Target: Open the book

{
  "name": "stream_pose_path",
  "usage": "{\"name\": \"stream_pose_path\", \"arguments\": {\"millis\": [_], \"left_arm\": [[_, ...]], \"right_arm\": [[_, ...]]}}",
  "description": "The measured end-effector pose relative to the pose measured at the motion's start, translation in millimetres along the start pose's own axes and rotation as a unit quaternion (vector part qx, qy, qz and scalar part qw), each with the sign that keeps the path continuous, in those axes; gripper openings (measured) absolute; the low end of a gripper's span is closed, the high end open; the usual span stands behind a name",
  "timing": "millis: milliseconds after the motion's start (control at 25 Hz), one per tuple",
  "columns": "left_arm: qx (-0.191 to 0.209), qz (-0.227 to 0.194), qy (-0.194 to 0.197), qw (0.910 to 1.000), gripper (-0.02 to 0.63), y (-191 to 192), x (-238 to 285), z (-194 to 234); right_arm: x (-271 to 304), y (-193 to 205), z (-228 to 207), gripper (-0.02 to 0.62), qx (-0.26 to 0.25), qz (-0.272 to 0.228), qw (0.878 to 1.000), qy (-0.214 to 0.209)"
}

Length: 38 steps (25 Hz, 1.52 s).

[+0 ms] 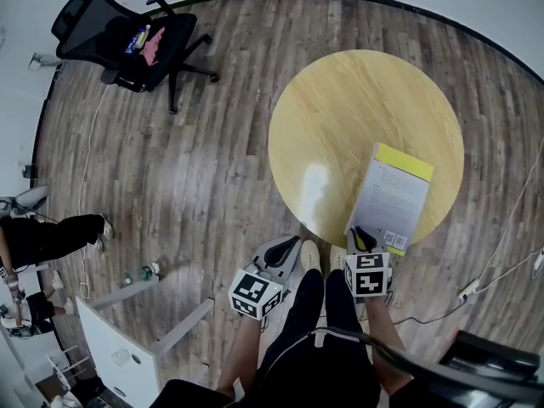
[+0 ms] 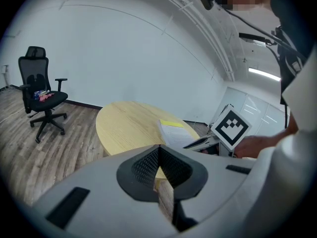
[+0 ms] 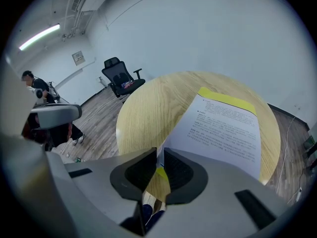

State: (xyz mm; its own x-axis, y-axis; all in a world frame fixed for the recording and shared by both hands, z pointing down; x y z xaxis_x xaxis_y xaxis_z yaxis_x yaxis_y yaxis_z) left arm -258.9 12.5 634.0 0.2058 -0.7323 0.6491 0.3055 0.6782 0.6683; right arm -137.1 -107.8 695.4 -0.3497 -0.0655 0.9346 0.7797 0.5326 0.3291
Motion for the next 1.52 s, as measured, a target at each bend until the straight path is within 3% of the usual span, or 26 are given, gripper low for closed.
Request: {"name": "stream_pose_path", "arguments": {"millis": [1000,1520], "left_arm": [[0.005,0.004,0.0,1.0,0.0,3.9,-7.2,1.9],[0.036,-0.005,0.014,0.9992,0.0,-19.6,-6.0,-15.6]], "right_arm": [[-0.9,0.8,2.7,0.008,0.019,-0.015,0.999,-0.026],[-30.1,1.6,-8.0,0.008,0.035,-0.037,0.998,-0.025]]}}
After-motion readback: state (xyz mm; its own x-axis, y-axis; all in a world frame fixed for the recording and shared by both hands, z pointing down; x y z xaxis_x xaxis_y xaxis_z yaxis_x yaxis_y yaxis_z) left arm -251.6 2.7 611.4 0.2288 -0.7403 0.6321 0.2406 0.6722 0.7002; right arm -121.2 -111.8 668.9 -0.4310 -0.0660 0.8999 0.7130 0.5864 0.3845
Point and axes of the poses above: the fingertips, and each gripper's own axes: x forward along the fingers, z to its left, y out of its underside, the point moved 4 cm from there along -x, backward along the fingers, and after that the axes turned 13 degrees about z, right-handed, at the moved point
